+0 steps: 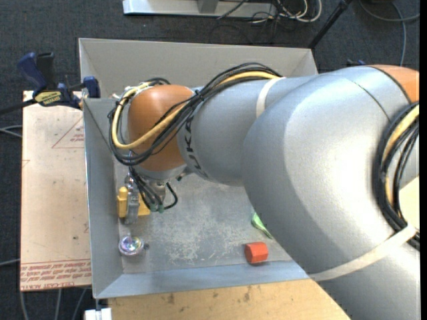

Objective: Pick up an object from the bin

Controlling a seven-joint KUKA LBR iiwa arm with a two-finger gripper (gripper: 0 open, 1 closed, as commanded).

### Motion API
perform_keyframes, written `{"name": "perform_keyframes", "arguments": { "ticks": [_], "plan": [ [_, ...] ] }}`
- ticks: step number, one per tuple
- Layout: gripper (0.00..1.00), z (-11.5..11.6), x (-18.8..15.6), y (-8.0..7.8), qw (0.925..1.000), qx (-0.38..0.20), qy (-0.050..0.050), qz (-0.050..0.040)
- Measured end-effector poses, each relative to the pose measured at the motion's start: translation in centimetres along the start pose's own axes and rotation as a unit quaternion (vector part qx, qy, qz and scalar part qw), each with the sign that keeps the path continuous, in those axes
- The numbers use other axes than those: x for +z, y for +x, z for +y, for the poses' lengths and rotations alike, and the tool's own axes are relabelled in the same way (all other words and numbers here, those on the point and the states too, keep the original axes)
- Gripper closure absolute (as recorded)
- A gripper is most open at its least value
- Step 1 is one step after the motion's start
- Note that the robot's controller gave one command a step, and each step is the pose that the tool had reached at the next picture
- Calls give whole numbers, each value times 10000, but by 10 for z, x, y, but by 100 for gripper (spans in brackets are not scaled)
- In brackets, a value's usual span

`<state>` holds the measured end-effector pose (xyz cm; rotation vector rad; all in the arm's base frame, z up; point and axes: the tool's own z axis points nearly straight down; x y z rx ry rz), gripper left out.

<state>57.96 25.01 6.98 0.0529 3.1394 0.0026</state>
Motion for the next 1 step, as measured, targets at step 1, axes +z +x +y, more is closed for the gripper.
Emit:
{"name": "perform_keyframes", "arguments": {
  "ticks": [1],
  "plan": [
    [100, 0, -157, -4, 9983, -581, -14, -48]
  ]
}}
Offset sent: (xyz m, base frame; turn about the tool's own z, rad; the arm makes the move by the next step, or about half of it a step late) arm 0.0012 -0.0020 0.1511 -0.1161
